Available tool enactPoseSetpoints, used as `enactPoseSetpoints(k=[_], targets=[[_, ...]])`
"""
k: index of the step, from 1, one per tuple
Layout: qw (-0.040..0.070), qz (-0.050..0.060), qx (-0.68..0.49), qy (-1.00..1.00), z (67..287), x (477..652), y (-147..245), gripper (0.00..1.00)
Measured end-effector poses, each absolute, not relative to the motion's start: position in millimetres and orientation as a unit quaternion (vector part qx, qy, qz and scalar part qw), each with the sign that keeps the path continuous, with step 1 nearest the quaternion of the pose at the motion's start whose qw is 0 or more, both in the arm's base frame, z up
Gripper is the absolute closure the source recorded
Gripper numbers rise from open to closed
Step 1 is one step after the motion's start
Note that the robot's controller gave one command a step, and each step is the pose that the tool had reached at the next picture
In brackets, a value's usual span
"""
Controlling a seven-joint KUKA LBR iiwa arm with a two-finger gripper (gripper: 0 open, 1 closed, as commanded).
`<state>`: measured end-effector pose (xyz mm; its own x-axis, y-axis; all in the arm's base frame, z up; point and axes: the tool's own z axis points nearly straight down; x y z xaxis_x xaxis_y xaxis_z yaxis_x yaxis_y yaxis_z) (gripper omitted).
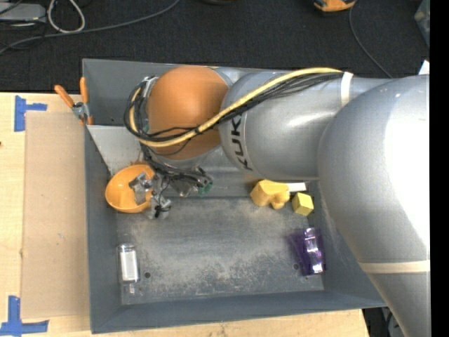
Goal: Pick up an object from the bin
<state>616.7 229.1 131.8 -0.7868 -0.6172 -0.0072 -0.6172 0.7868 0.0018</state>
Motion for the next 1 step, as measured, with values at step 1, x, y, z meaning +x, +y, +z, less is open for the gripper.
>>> enactPoseSetpoints(k=[1], targets=[[0.0,0.002,-0.326,0.945,151.2,614.8,229.2,1.0]])
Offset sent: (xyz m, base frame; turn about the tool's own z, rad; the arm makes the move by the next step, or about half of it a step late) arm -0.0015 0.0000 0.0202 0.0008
